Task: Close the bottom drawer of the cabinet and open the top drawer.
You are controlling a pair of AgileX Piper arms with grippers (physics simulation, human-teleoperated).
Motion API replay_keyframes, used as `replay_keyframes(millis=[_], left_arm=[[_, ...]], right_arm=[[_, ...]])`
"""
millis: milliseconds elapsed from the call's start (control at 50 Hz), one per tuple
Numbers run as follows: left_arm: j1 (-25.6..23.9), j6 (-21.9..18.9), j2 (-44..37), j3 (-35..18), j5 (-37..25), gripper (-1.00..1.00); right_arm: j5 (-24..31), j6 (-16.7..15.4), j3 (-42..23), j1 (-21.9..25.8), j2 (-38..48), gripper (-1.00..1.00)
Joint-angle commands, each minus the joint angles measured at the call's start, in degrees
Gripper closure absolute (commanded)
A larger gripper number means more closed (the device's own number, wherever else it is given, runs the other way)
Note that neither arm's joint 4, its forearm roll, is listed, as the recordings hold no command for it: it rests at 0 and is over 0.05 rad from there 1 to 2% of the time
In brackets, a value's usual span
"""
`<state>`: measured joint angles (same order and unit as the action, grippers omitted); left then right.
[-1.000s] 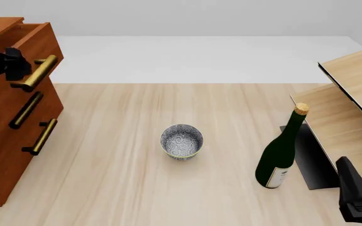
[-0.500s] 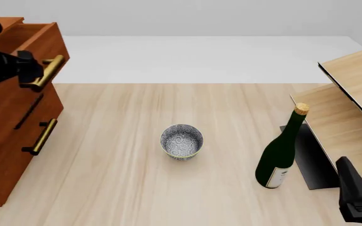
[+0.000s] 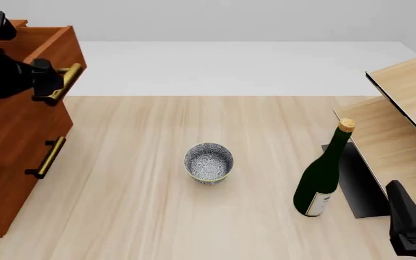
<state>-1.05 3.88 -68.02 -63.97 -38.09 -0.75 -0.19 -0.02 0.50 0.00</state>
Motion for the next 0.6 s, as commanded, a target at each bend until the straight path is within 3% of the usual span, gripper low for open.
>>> replay_keyframes(millis=[20,600], left_arm=[[-2.2,-0.4,0.0,0.4,0.3,-1.00],[-9.4,1.0,-1.5,0.7,1.3,-1.00]], right_arm=[[0.0,0.0,0.0,0.0,0.0,-1.00],[0.1,0.2,0.0,0.0,0.0,-1.00]])
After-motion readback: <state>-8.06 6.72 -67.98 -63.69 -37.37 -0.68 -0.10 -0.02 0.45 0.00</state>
